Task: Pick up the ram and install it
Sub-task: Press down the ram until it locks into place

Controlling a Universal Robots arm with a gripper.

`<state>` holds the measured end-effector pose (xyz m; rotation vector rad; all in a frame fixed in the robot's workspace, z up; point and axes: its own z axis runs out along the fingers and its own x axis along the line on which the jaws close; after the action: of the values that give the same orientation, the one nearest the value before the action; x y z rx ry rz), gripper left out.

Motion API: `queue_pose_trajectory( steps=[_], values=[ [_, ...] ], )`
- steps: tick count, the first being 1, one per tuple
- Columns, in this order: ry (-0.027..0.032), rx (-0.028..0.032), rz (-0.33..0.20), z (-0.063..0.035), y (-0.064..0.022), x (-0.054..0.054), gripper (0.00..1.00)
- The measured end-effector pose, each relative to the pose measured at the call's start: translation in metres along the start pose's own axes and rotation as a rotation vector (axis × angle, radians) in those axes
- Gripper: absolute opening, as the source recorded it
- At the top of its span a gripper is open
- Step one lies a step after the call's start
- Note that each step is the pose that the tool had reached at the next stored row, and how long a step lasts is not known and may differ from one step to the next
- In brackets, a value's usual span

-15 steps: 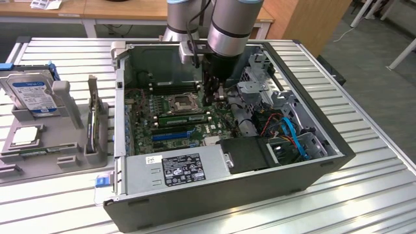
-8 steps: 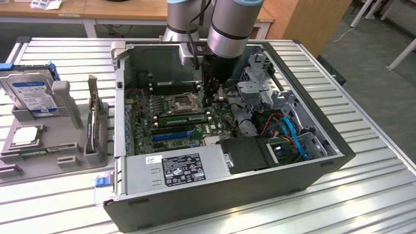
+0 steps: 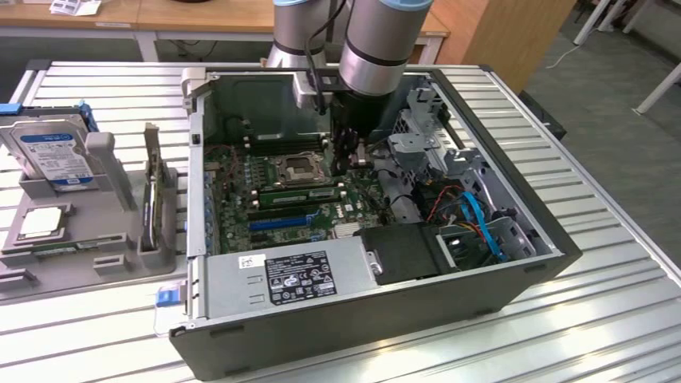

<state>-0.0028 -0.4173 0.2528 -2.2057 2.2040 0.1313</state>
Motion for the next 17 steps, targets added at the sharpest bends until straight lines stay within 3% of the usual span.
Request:
queue_pose_trajectory(
  steps=[17],
  values=[
    [0.0002,-0.0001,0.000,-0.0004,-0.0012,0.0039,0.10]
  ],
)
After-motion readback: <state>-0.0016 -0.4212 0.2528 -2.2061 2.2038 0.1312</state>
